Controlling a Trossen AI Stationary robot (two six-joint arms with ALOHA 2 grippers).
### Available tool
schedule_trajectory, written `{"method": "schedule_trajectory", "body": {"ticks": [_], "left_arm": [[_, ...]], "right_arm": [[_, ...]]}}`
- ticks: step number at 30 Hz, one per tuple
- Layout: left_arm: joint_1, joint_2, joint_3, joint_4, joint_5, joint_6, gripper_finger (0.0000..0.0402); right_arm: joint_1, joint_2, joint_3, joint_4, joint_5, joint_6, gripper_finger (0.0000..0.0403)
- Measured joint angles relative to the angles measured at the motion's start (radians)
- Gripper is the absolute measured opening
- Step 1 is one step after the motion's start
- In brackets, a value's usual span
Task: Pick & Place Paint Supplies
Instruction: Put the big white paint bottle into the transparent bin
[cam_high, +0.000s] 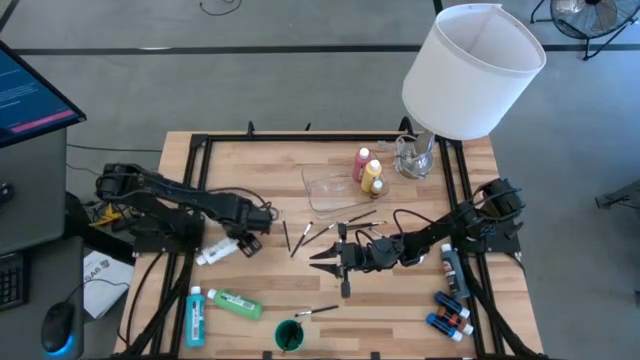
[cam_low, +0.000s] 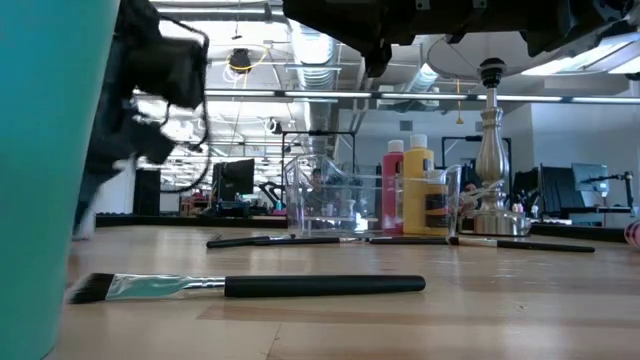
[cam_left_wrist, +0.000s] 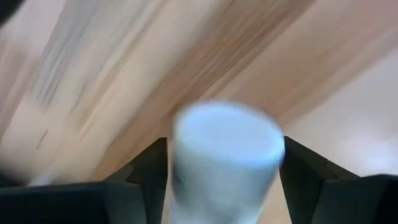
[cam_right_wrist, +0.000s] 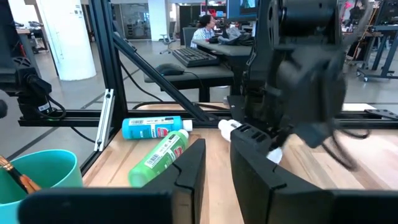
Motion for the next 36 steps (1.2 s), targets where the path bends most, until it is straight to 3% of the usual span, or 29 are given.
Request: {"method": "schedule_trajectory", "body": {"ticks": [5, 9, 13, 19, 27, 36], "left_arm": [[0.004, -0.062, 0.001, 0.107, -0.029, 0.087, 0.0166], [0.004, -0.110, 0.001, 0.086, -0.038, 0.136, 0.0146], [-0.005, -0.182, 0.001, 0.023, 0.040, 0.116, 0.0144], [-0.086, -0.279, 0.001, -0.071, 0.170, 0.018, 0.0205], [-0.233, -0.293, 0.001, -0.066, 0.217, -0.124, 0.0311], [-0.425, -0.172, -0.039, -0.064, 0.192, -0.290, 0.0306]], "right_arm": [[0.000, 0.000, 0.000, 0.000, 0.000, 0.000, 0.0069], [0.000, 0.000, 0.000, 0.000, 0.000, 0.000, 0.0069], [0.000, 0.000, 0.000, 0.000, 0.000, 0.000, 0.0069], [0.000, 0.000, 0.000, -0.001, 0.000, 0.000, 0.0069], [0.000, 0.000, 0.000, 0.001, 0.000, 0.001, 0.0069], [0.000, 0.000, 0.000, 0.000, 0.000, 0.019, 0.0069]]}}
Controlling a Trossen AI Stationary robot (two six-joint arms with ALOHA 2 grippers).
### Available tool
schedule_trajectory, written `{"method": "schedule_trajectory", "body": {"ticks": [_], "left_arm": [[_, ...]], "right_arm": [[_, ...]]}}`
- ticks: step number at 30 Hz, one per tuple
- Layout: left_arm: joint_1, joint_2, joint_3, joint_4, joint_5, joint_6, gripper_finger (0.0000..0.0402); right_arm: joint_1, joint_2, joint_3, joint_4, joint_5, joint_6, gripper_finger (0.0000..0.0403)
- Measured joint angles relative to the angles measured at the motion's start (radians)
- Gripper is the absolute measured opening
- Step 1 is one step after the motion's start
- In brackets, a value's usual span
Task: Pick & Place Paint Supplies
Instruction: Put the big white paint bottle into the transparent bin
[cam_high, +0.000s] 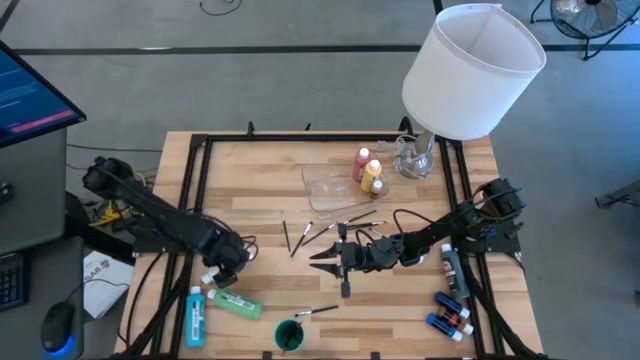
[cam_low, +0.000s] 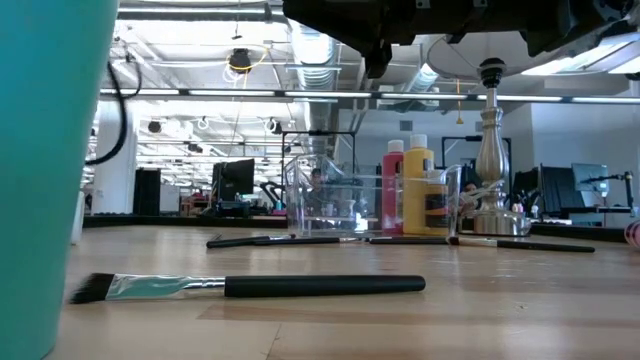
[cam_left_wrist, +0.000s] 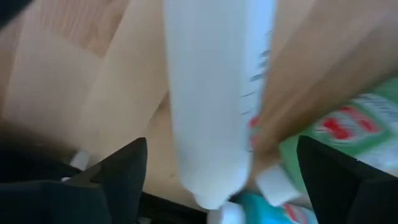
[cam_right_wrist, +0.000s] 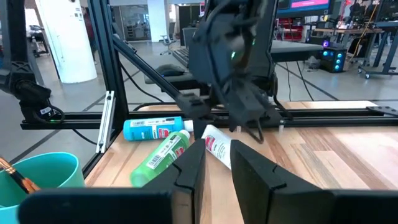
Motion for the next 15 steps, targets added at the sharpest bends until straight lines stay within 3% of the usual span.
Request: {"method": "schedule_trajectory", "body": {"ticks": [9, 15], "left_arm": [[-0.031, 0.040, -0.070, 0.080, -0.065, -0.018, 0.0287], [-0.029, 0.039, -0.127, 0.152, -0.074, 0.035, 0.0225]], "right_arm": [[0.000, 0.000, 0.000, 0.000, 0.000, 0.000, 0.0069], [-0.002, 0.000, 0.000, -0.005, 0.000, -0.001, 0.0069]]}}
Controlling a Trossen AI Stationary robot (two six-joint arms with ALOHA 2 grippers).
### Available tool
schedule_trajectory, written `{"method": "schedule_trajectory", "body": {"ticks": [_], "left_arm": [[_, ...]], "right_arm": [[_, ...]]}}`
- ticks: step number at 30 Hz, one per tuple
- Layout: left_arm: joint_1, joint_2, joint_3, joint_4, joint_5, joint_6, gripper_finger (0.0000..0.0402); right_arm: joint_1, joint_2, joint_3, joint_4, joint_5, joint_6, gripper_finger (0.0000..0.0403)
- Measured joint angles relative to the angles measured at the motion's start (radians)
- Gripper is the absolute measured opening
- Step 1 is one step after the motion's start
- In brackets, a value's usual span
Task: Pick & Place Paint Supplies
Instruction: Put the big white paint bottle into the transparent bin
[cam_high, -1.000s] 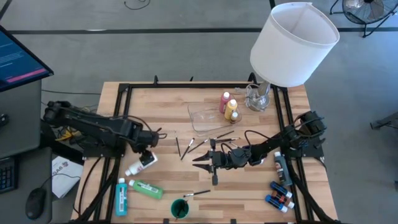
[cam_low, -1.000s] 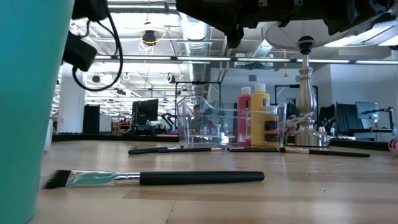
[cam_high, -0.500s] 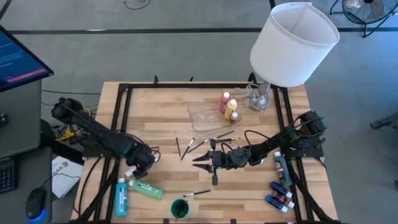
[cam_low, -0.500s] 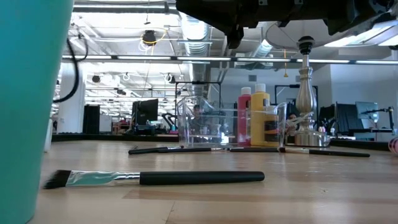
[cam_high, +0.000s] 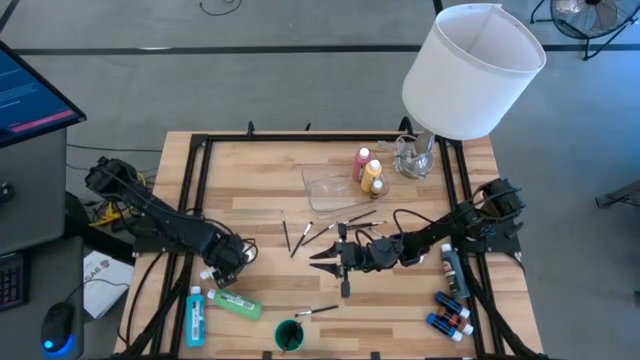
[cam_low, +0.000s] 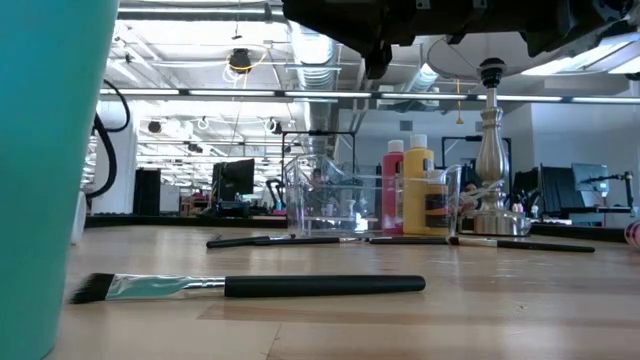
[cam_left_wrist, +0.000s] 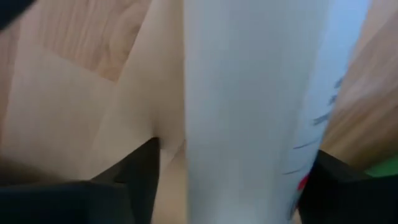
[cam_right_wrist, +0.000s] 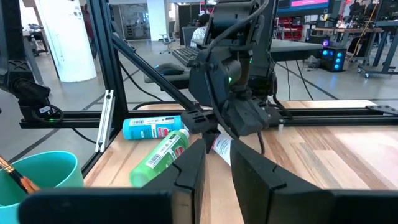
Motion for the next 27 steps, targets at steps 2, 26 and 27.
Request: {"method": "schedule_trajectory", "body": {"ticks": [2, 26, 27], "left_arm": [[0.005, -0.002, -0.004, 0.004, -0.014, 0.025, 0.0194], [0.178, 0.002, 0.041, 0.309, -0.234, 0.565, 0.0132], [0.190, 0.003, 0.041, 0.339, -0.229, 0.596, 0.0132]], "right_arm": [[0.000, 0.000, 0.000, -0.007, 0.000, -0.001, 0.0069], [-0.009, 0.000, 0.000, -0.029, 0.000, -0.029, 0.0069], [-0.011, 0.000, 0.000, -0.032, 0.000, -0.029, 0.0069]]}}
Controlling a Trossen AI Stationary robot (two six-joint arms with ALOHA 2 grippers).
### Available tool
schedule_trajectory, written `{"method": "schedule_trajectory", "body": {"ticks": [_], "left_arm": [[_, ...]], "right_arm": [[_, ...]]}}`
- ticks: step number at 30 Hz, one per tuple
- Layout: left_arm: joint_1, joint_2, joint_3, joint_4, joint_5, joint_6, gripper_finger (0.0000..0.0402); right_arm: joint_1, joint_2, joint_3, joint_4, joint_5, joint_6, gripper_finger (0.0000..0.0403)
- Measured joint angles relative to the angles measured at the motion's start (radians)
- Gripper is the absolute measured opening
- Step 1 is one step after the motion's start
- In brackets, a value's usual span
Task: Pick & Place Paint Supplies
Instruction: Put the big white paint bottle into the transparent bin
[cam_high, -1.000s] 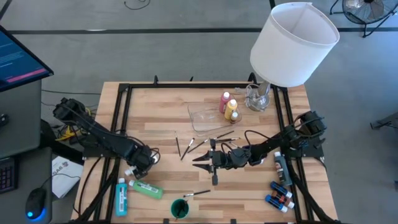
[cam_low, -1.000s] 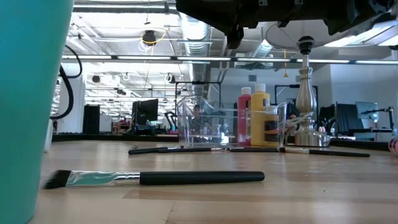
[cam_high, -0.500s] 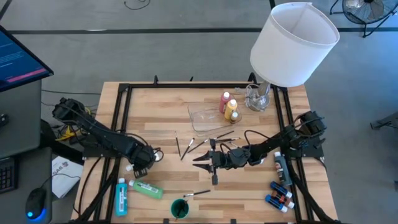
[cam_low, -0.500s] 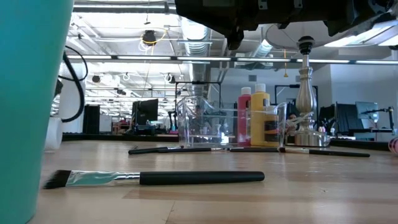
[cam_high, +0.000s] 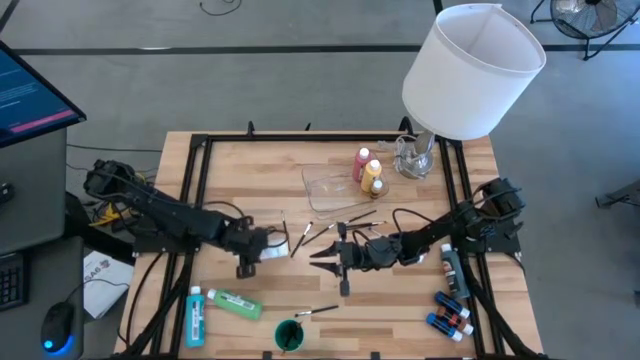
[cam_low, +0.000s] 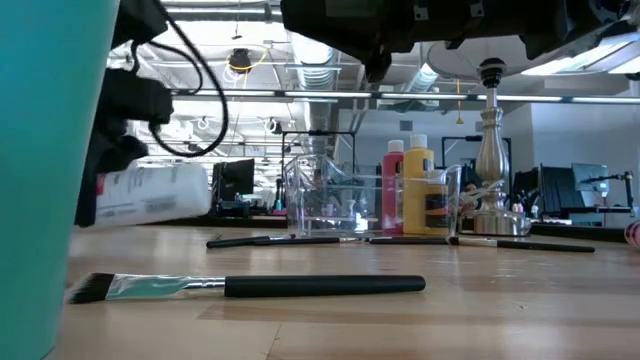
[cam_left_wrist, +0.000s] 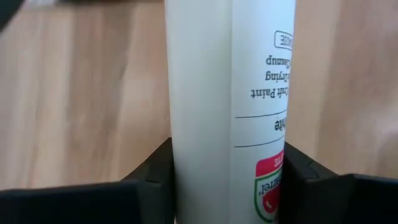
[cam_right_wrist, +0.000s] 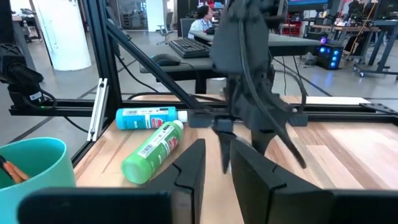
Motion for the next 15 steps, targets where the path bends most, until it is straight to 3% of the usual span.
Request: {"method": "schedule_trajectory", "body": {"ticks": [3, 7, 15], "left_arm": [[0.044, -0.001, 0.004, 0.073, 0.013, 0.056, 0.0140], [0.084, -0.001, 0.000, 0.041, 0.004, 0.100, 0.0145], [0.084, -0.001, 0.002, 0.071, 0.036, 0.110, 0.0135]], "right_arm": [[-0.002, 0.000, 0.000, -0.010, 0.000, 0.001, 0.0069], [-0.002, 0.000, 0.000, -0.018, 0.000, 0.002, 0.0069], [-0.008, 0.000, 0.000, -0.095, 0.000, 0.007, 0.0069]]}}
